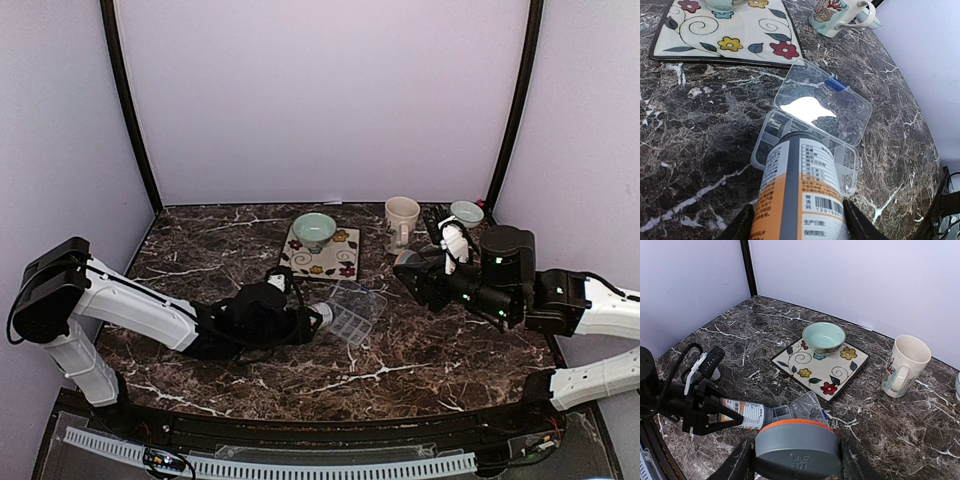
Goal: Sort the pills into containers
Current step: Pour the pill into the compartment of the pill container.
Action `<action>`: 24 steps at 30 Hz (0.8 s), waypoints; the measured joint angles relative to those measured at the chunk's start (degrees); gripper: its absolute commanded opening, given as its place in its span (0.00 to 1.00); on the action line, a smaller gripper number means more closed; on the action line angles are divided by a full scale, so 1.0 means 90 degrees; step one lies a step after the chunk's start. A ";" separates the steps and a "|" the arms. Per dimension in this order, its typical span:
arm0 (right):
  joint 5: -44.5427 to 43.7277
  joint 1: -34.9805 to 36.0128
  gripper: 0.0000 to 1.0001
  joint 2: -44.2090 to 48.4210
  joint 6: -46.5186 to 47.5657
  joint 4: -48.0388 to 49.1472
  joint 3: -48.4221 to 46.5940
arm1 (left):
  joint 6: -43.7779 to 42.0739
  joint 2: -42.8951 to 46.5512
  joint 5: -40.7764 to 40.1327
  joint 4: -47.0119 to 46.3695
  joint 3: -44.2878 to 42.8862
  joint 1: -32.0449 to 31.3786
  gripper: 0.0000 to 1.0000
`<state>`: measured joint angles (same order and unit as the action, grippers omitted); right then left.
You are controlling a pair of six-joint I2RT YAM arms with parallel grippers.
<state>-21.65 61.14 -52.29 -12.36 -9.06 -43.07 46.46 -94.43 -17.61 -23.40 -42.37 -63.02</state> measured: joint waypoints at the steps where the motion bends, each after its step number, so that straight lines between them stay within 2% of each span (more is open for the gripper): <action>1: 0.0000 0.0000 0.17 0.0000 0.0000 0.0000 0.0000 | -0.0002 0.0022 -0.0017 0.0000 0.0002 0.0000 0.00; 15: 0.0000 0.0000 0.17 0.0000 -0.0002 0.0000 -0.0010 | -0.0024 0.0153 -0.0070 0.0017 0.0010 0.0000 0.00; 24: 0.0000 0.0000 0.17 0.0005 -0.0024 0.0000 -0.0010 | 0.0075 -0.0202 0.0092 0.0267 -0.0291 0.0000 0.00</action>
<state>-21.65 61.14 -52.25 -12.58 -9.06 -43.16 47.13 -96.25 -16.78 -20.99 -44.99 -63.02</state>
